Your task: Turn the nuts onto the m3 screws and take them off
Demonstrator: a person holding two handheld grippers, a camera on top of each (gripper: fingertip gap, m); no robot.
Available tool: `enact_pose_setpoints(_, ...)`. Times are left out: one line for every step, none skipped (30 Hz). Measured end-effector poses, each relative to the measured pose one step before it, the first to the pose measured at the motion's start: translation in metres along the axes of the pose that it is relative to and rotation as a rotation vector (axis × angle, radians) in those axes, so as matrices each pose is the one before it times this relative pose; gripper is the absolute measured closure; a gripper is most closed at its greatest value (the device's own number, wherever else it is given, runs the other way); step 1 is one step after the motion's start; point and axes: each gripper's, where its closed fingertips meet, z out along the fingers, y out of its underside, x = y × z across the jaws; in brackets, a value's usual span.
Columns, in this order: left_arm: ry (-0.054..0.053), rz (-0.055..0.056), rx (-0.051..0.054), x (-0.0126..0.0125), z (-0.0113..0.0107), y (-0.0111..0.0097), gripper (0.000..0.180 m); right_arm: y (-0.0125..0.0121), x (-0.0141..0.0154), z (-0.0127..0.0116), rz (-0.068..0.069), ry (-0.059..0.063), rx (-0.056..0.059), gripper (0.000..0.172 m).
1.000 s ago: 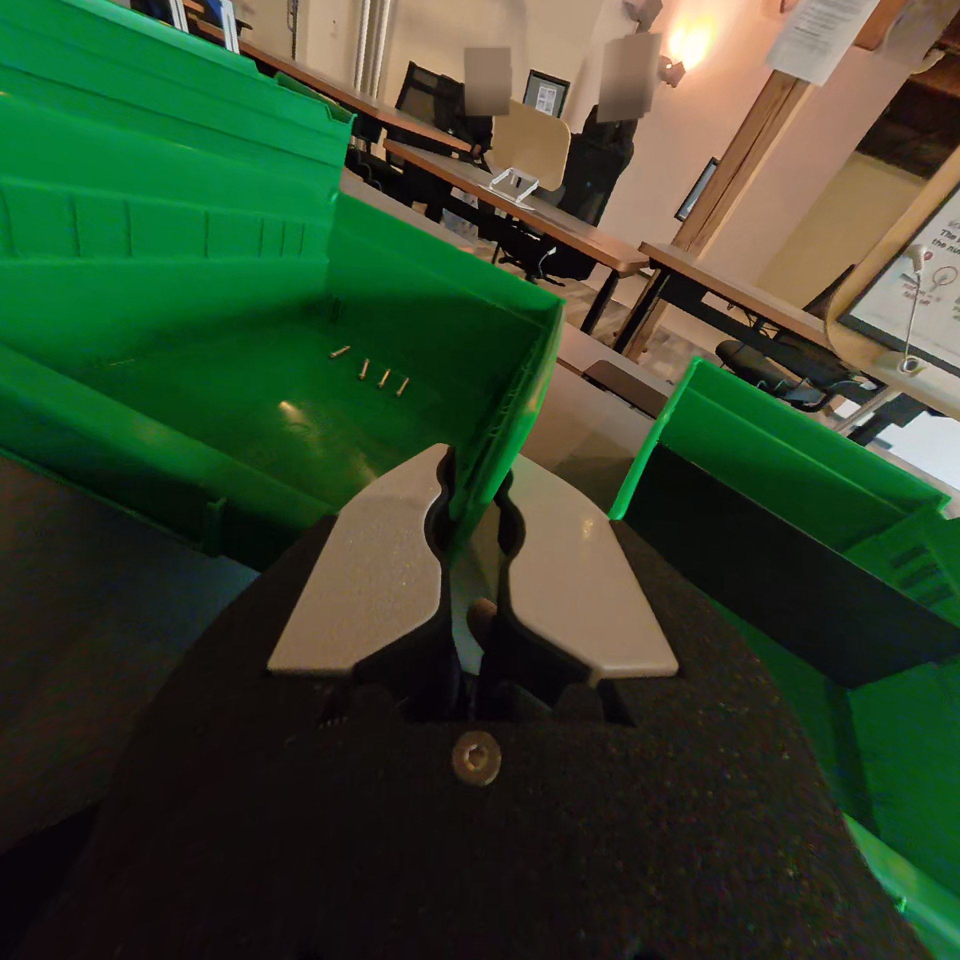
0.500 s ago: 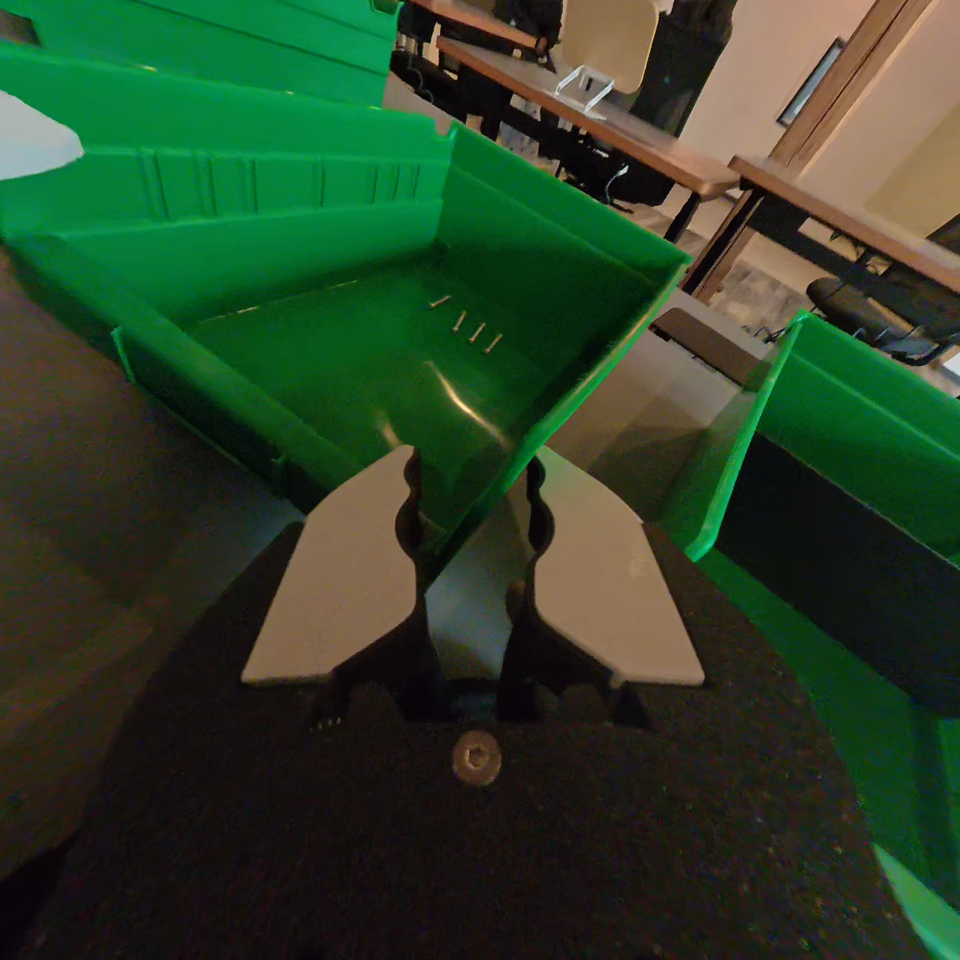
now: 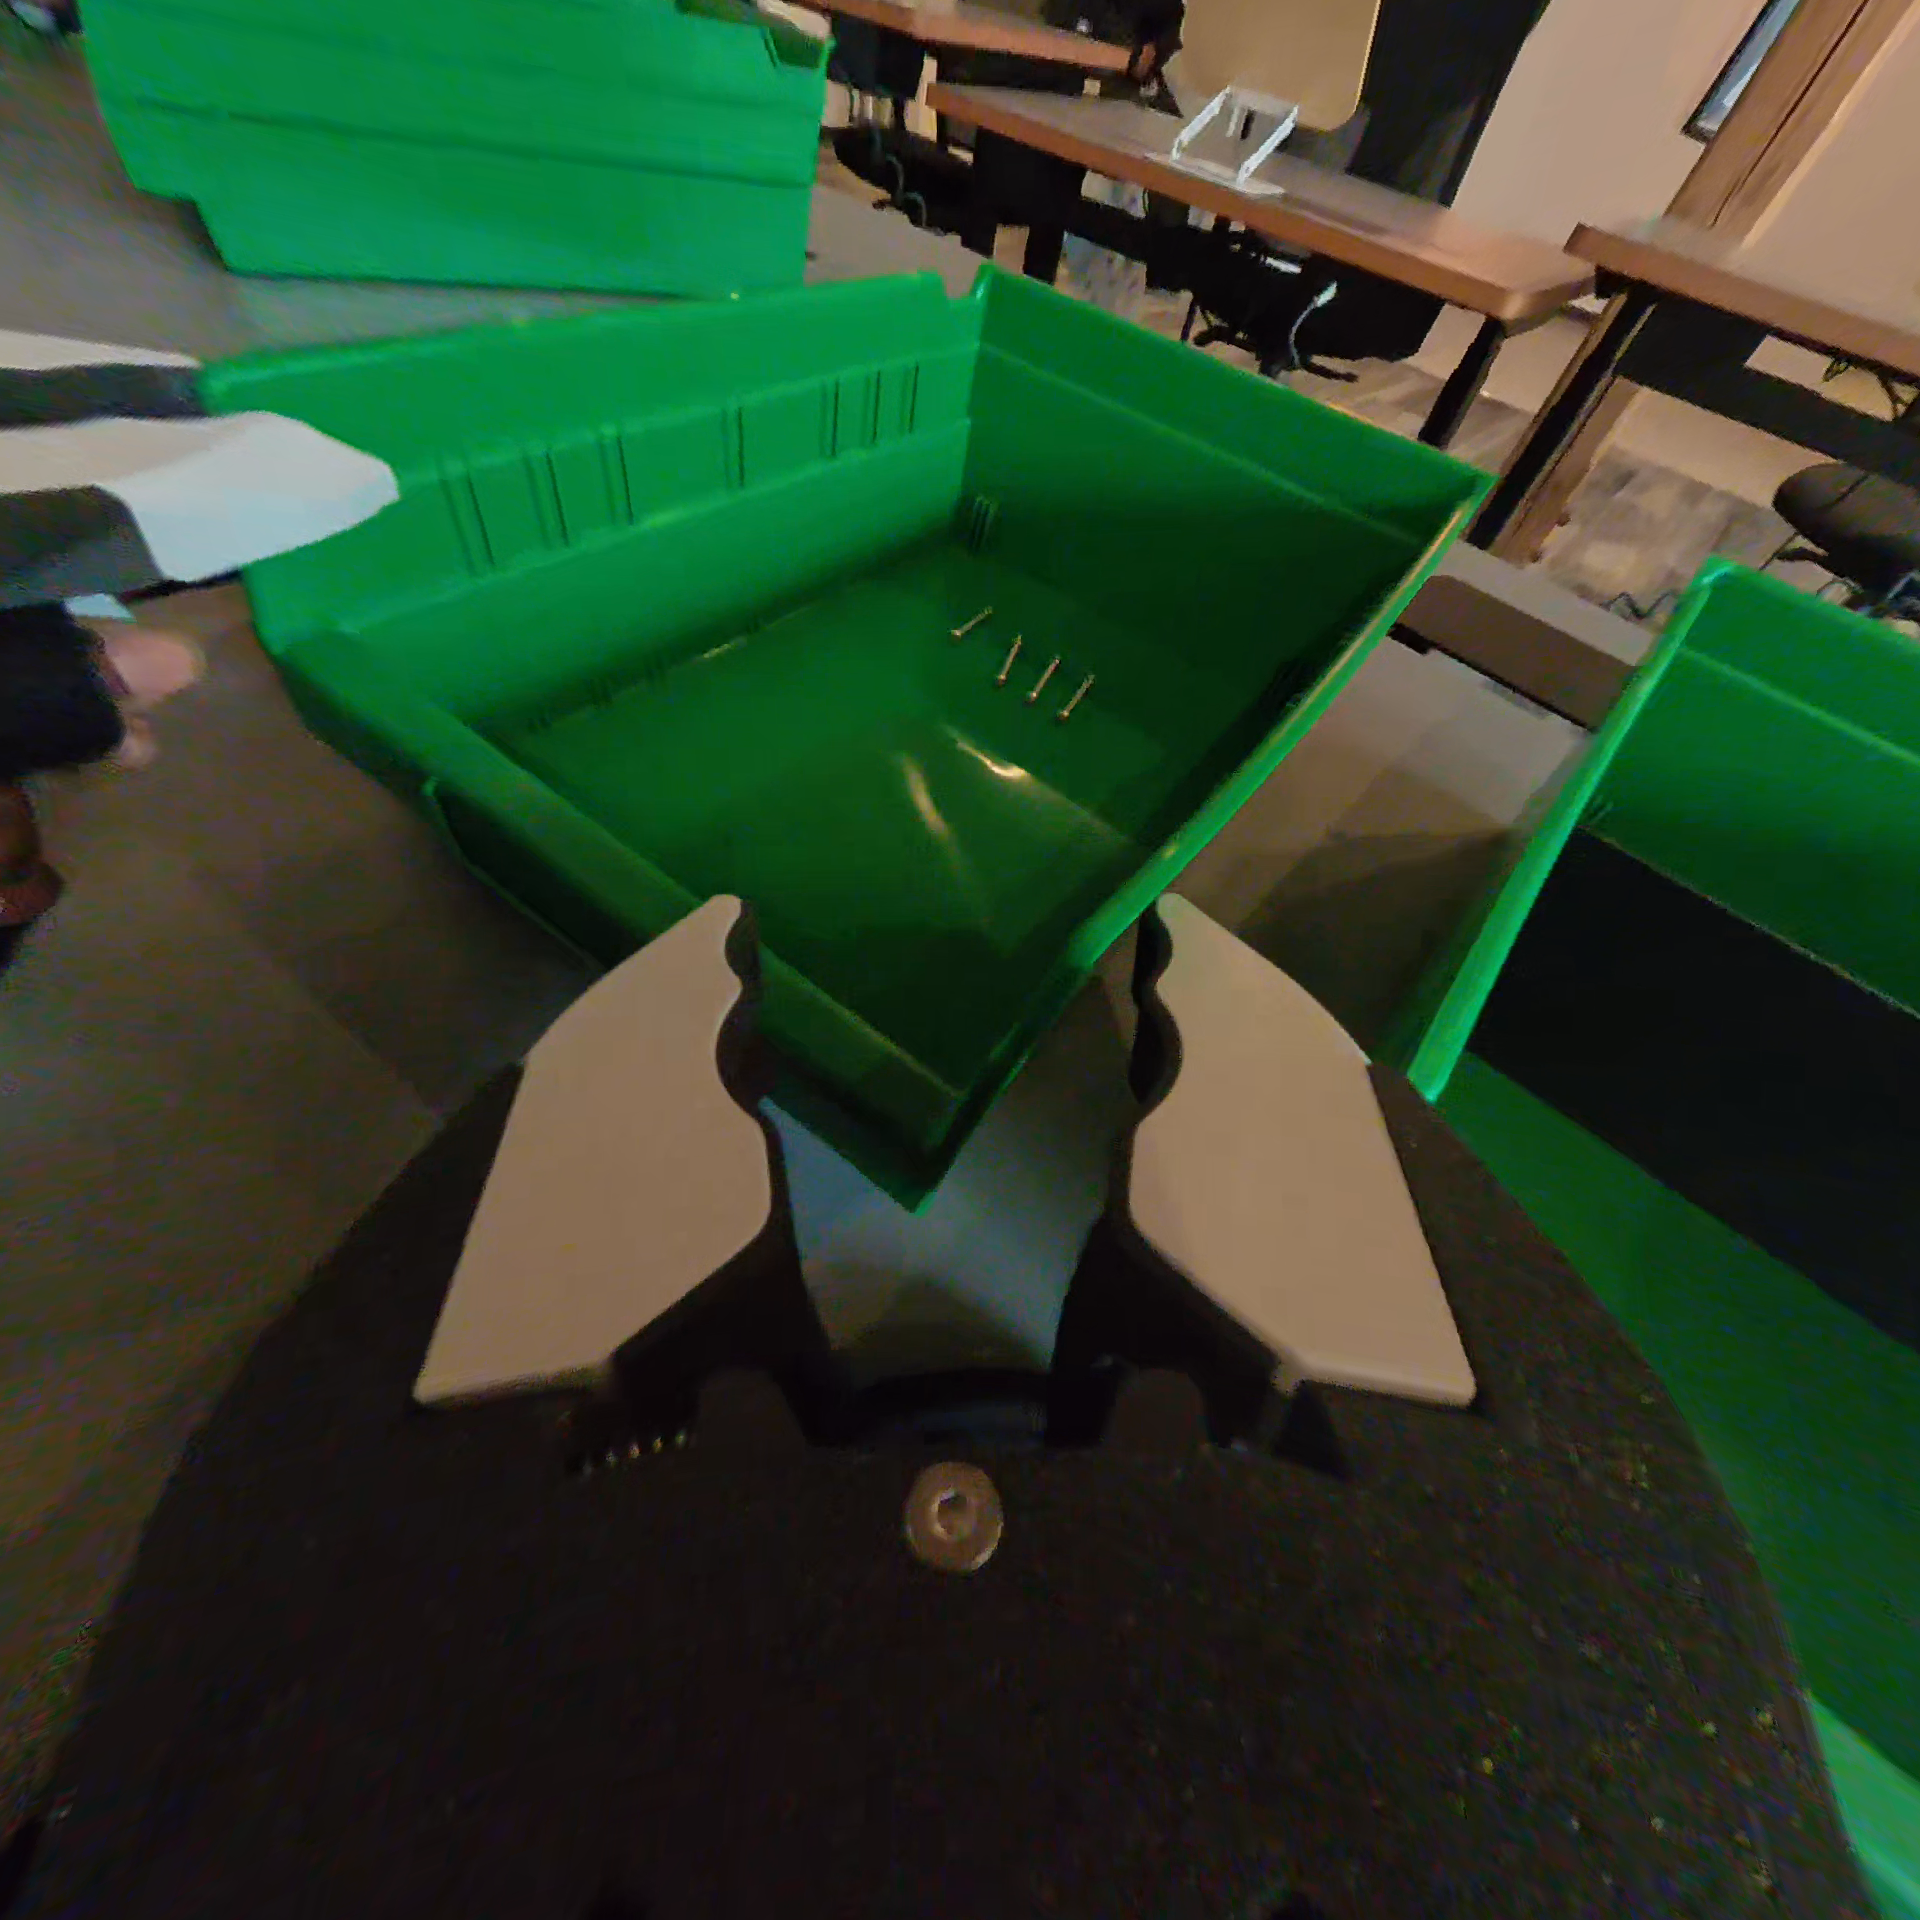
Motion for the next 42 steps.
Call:
enact_pose_setpoints(-0.0088,0.0025,-0.0026,-0.00114,-0.00013,-0.00018,0.154,-0.00135,-0.00141,-0.00174,0.0088,-0.0077,0.0092,0.102)
enact_pose_setpoints(-0.0145,0.0039,-0.0015,-0.00196,-0.00067,-0.00037,0.15,-0.00095,-0.00097,-0.0023,0.007,-0.0069,0.0093,0.102)
enact_pose_setpoints(-0.0169,0.0045,0.0006,-0.00222,-0.00125,-0.00087,0.143,-0.00141,-0.00024,-0.0033,0.005,-0.0054,0.0118,0.101)
enact_pose_setpoints(-0.0143,0.0055,0.0023,-0.0015,-0.00208,-0.00164,0.136,-0.00293,-0.0006,-0.00434,0.0064,-0.0129,0.0211,0.101)
enact_pose_setpoints(-0.012,0.0083,0.0021,-0.00046,-0.00284,-0.002,0.129,-0.00336,0.00184,-0.00562,0.0129,0.0001,0.0192,0.102)
enact_pose_setpoints(-0.013,0.0128,-0.0003,0.0003,-0.00361,-0.00234,0.122,-0.00364,0.00191,-0.00663,0.0125,-0.0049,0.0149,0.102)
enact_pose_setpoints(-0.0079,0.0166,-0.0019,0.00203,-0.00447,-0.00301,0.116,-0.00496,0.00164,-0.00792,0.0132,-0.0126,0.0204,0.102)
enact_pose_setpoints(0.0008,0.0166,0.0014,0.00465,-0.00551,-0.00443,0.114,-0.00641,0.00219,-0.00938,0.0122,-0.0134,0.0304,0.102)
enact_pose_setpoints(0.0099,0.013,0.0087,0.00746,-0.00666,-0.00668,0.112,-0.00628,0.00589,-0.01082,0.0097,0.0068,0.029,0.104)
enact_pose_setpoints(0.0249,0.0116,0.0218,0.01139,-0.00757,-0.00941,0.112,-0.00581,0.00727,-0.01142,0.0024,0.0086,0.0288,0.105)
enact_pose_setpoints(0.0431,0.0089,0.032,0.01587,-0.00761,-0.01151,0.113,-0.00474,0.01035,-0.0119,0.0001,0.0217,0.027,0.107)
enact_pose_setpoints(0.0636,0.0025,0.0316,0.02082,-0.0069,-0.01197,0.118,-0.00368,0.01266,-0.01179,-0.0017,0.0295,0.025,0.109)
enact_pose_setpoints(0.0783,-0.0044,0.0218,0.0246,-0.00503,-0.01054,0.123,-0.00177,0.01548,-0.01125,-0.0008,0.0405,0.0181,0.11)
enact_pose_setpoints(0.0765,-0.0098,0.0088,0.02537,-0.00228,-0.00795,0.127,0.00011,0.01686,-0.01013,-0.0016,0.0447,0.0078,0.111)
enact_pose_setpoints(0.0662,-0.0083,-0.002,0.02436,0.00075,-0.00463,0.129,0.00195,0.01764,-0.0089,-0.0003,0.0454,-0.0015,0.112)
enact_pose_setpoints(0.0539,-0.0025,-0.0114,0.02194,0.00357,-0.00155,0.131,0.00331,0.01724,-0.00765,0.0026,0.0412,-0.0091,0.111)
enact_pose_setpoints(0.0414,0.0025,-0.0192,0.01872,0.0059,0.00122,0.131,0.00381,0.01695,-0.00658,0.0062,0.0395,-0.0082,0.111)
enact_pose_setpoints(0.0291,0.0077,-0.0234,0.0149,0.00779,0.00317,0.132,0.00425,0.01708,-0.00519,0.0053,0.0425,-0.0079,0.112)
enact_pose_setpoints(0.0193,0.0099,-0.0256,0.01137,0.00903,0.00476,0.132,0.00512,0.01667,-0.00399,-0.0013,0.0437,-0.0114,0.112)
enact_pose_setpoints(0.0102,0.007,-0.031,0.008,0.00956,0.00618,0.132,0.00569,0.01534,-0.00299,-0.0059,0.0399,-0.0143,0.112)
enact_pose_setpoints(0.0091,0.0004,-0.0333,0.00616,0.00924,0.00647,0.132,0.00592,0.01345,-0.00211,-0.0035,0.0323,-0.0169,0.111)
enact_pose_setpoints(0.0116,-0.007,-0.0303,0.00515,0.00863,0.00586,0.133,0.00636,0.01114,-0.00113,-0.0006,0.024,-0.0213,0.111)
enact_pose_setpoints(0.0088,-0.0124,-0.0244,0.00356,0.00772,0.00456,0.135,0.00674,0.00932,-0.00004,-0.0006,0.018,-0.0252,0.11)
enact_pose_setpoints(0.0023,-0.0125,-0.0195,0.00185,0.00697,0.00367,0.135,0.00635,0.00732,0.00088,0.0018,0.0117,-0.0254,0.11)
enact_pose_setpoints(-0.0023,-0.0084,-0.0203,0.00045,0.00634,0.0032,0.137,0.00565,0.00537,0.00178,0.0039,0.0046,-0.0245,0.109)
enact_pose_setpoints(-0.0071,-0.0051,-0.0187,-0.00064,0.00566,0.00245,0.137,0.005,0.00363,0.00228,0.0058,-0.0006,-0.0239,0.108)
enact_pose_setpoints(-0.0092,-0.0024,-0.0143,-0.0012,0.00499,0.00144,0.138,0.00438,0.00279,0.00276,0.0056,-0.0017,-0.0226,0.108)
enact_pose_setpoints(-0.0065,-0.0008,-0.0135,-0.00109,0.00472,0.00125,0.14,0.00411,0.0023,0.00342,0.0027,-0.0016,-0.0222,0.108)
enact_pose_setpoints(-0.003,-0.0014,-0.0157,-0.00082,0.00464,0.00146,0.141,0.00389,0.00219,0.00386,0.0019,-0.0004,-0.0224,0.108)
enact_pose_setpoints(-0.0025,-0.0027,-0.0157,-0.00068,0.00429,0.00148,0.142,0.00349,0.0014,0.00414,0.003,-0.0034,-0.0227,0.108)
enact_pose_setpoints(-0.0031,-0.0043,-0.0113,-0.00082,0.00382,0.00092,0.143,0.00308,0.00059,0.00398,0.0042,-0.0069,-0.0229,0.109)
enact_pose_setpoints(-0.0036,-0.004,-0.0088,-0.00074,0.00354,0.0007,0.145,0.00267,0.00059,0.00383,0.0022,-0.0051,-0.0222,0.11)
enact_pose_setpoints(-0.0042,-0.0009,-0.0092,-0.0007,0.00312,0.00084,0.146,0.00239,0.00113,0.00347,-0.0037,-0.0001,-0.0209,0.112)
enact_pose_setpoints(-0.0036,0.002,-0.0084,-0.00028,0.00304,0.00082,0.148,0.00183,0.00153,0.0032,-0.0073,0.0037,-0.0177,0.115)
enact_pose_setpoints(-0.0027,0.0023,-0.0081,0.00009,0.00293,0.00067,0.15,0.00126,0.00058,0.00273,-0.0099,-0.0004,-0.0146,0.119)
enact_pose_setpoints(-0.0037,0.0032,-0.0106,0.00023,0.00281,0.00101,0.152,0.00113,-0.00035,0.00226,-0.012,-0.0036,-0.0137,0.124)
enact_pose_setpoints(-0.0028,0.0043,-0.0119,0.00052,0.00298,0.00122,0.153,0.00087,0.00018,0.00185,-0.0158,0.001,-0.0124,0.13)
enact_pose_setpoints(0.0029,0.0048,-0.0113,0.00145,0.00285,0.00126,0.156,0.00086,0.00082,0.00129,-0.0244,0.0064,-0.0092,0.141)
enact_pose_setpoints(0.0078,0.0071,-0.007,0.00239,0.00237,0.00074,0.166,0.00049,-0.00247,0.00094,-0.0349,-0.0129,-0.0054,0.161)
enact_pose_setpoints(-0.0021,0.0117,0.0014,0.00169,0.00128,-0.00048,0.171,0.0004,0.00327,0.00056,-0.0234,0.0322,-0.0035,0.166)
enact_pose_setpoints(-0.0188,0.0209,0.0101,0.00009,0.00019,-0.0015,0.172,-0.00064,0.00071,0.00001,-0.0336,0.0091,0.0029,0.166)
enact_pose_setpoints(-0.0159,0.0278,0.0179,0.00057,-0.00043,-0.00222,0.173,0.00049,0.00116,-0.00045,-0.0079,0.0042,-0.0052,0.166)
